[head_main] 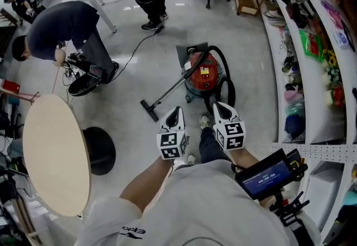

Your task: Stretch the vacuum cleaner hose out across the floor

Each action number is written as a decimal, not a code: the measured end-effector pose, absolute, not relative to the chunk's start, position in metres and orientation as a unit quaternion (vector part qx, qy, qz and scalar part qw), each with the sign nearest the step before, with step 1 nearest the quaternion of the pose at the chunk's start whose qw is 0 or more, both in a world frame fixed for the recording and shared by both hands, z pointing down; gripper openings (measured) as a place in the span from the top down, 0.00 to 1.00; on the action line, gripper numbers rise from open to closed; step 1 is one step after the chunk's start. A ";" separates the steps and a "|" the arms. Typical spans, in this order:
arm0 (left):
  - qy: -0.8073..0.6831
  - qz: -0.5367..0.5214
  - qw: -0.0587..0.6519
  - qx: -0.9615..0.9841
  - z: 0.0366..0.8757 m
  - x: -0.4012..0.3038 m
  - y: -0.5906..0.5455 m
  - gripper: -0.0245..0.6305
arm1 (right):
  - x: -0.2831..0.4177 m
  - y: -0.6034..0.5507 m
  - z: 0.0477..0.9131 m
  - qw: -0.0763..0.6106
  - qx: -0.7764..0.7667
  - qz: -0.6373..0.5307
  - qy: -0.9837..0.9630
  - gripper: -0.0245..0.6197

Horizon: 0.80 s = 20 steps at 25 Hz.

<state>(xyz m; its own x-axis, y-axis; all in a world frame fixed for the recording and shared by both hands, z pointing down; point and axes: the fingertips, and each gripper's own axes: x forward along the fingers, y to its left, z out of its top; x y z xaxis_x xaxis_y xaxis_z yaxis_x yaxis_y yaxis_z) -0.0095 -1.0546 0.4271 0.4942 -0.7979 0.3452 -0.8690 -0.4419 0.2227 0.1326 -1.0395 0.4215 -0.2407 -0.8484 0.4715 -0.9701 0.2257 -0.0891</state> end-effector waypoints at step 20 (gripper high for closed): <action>-0.507 0.217 0.232 0.801 0.598 0.042 -1.257 0.96 | 0.183 -1.251 0.589 0.273 0.500 0.245 -0.784 0.96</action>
